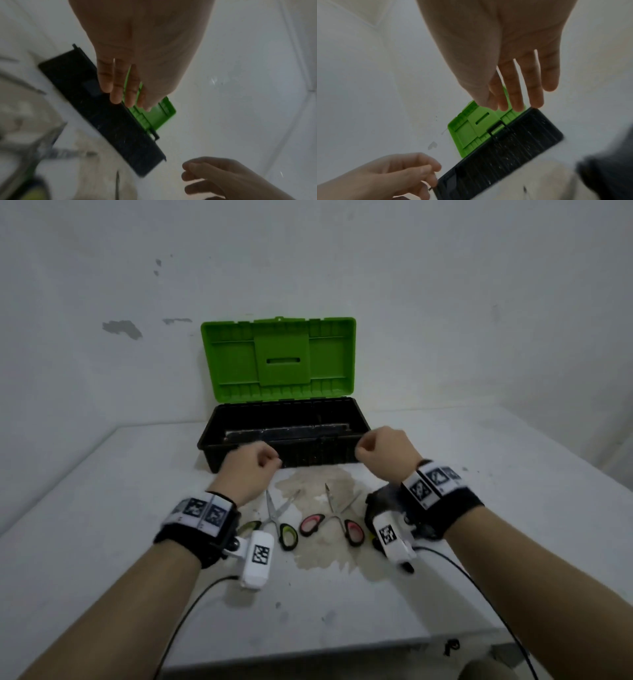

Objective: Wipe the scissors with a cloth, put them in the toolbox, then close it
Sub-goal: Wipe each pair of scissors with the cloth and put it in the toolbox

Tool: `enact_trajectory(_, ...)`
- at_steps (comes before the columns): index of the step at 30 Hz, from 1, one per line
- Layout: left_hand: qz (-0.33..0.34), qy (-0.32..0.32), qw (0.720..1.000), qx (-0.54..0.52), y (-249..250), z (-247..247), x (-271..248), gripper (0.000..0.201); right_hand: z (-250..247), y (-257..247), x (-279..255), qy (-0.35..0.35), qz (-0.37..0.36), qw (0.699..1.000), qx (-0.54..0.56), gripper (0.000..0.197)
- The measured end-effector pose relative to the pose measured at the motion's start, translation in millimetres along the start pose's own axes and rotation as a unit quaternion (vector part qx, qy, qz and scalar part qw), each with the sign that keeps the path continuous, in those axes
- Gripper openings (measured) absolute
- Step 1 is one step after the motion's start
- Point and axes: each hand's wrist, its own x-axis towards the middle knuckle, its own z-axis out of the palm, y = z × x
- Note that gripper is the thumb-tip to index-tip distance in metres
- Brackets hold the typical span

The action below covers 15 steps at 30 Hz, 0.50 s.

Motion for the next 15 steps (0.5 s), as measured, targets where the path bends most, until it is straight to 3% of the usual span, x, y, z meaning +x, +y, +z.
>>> enact_trajectory(2, -0.005, -0.074, 0.997, 0.028, 9, 32, -22, 0.015, 12, 26, -27, -0.024, 0.041, 0.999, -0.011, 0.019)
enact_trajectory(4, -0.015, -0.124, 0.991, 0.055, 15, 59, -40, 0.025, 19, 51, -50, -0.049, 0.076, 0.994, -0.054, 0.035)
enact_trajectory(9, -0.002, -0.159, 0.975, 0.157, 28, 82, -53, 0.033, 23, 81, -71, -0.046, 0.171, 0.973, -0.148, 0.069)
enact_trajectory(15, -0.002, -0.178, 0.955, 0.237, 33, 86, -48, 0.024, 11, 90, -66, -0.129, 0.086, 0.977, -0.149, 0.078)
